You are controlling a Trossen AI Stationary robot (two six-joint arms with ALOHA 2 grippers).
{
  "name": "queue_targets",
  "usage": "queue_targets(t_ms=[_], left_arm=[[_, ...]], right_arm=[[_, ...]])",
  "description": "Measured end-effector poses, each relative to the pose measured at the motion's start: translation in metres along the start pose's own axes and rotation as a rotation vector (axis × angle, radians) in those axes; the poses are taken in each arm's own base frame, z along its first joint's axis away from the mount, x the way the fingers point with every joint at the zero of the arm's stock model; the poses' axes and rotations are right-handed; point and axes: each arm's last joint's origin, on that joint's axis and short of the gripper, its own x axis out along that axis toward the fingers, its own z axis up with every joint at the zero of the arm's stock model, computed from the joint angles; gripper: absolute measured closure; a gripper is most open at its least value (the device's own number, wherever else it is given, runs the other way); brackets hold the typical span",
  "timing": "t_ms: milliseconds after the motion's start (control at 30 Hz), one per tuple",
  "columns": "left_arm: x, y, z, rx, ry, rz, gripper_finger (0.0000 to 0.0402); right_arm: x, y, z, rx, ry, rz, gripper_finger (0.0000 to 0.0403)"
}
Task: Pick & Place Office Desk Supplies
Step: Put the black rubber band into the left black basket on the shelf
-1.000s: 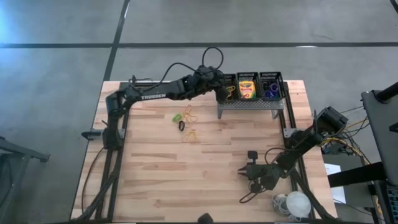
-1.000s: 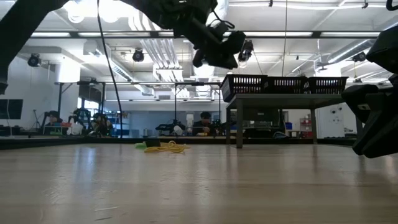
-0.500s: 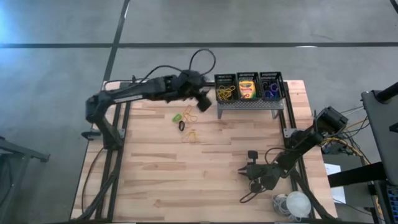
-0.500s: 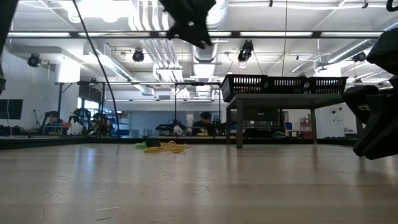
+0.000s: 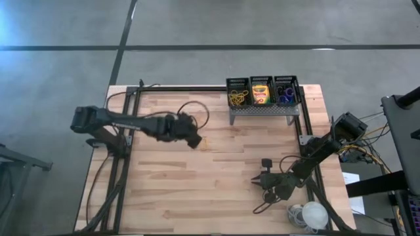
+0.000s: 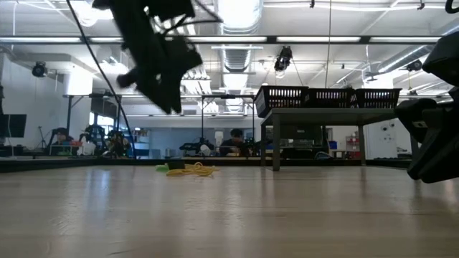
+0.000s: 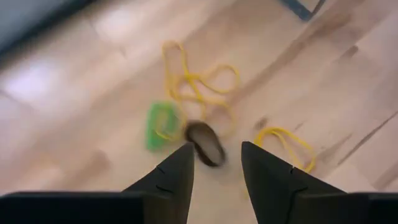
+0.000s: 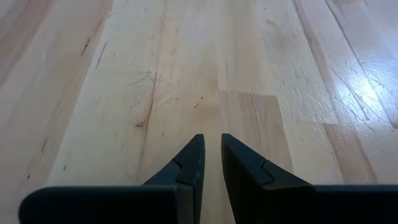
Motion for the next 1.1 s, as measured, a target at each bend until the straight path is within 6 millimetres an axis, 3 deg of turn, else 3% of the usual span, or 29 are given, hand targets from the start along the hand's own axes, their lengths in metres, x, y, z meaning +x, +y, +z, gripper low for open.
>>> queue_targets(t_ms=[167, 233, 333, 633, 933, 1100], left_arm=[[0.042, 0.000, -0.041, -0.142, 0.012, -0.214, 0.0258], [0.052, 0.000, -0.048, -0.179, -0.011, -0.302, 0.0248], [0.060, 0.007, -0.057, -0.190, -0.024, -0.295, 0.0233], [0.069, 0.017, -0.064, -0.195, -0.114, -0.134, 0.0222], [0.090, 0.012, -0.070, -0.206, -0.104, -0.070, 0.0222], [0.092, 0.009, -0.068, -0.211, -0.106, -0.072, 0.0232]], right_arm=[[0.000, 0.000, 0.000, 0.003, -0.004, 0.002, 0.0353], [0.000, 0.000, 0.001, 0.003, -0.004, 0.002, 0.0353], [0.000, 0.000, 0.000, 0.001, -0.004, 0.002, 0.0353], [0.000, 0.000, 0.000, -0.001, -0.004, 0.001, 0.0353], [0.000, 0.001, 0.001, 0.006, -0.012, 0.006, 0.0353], [0.000, 0.000, 0.001, 0.004, -0.011, 0.004, 0.0353]])
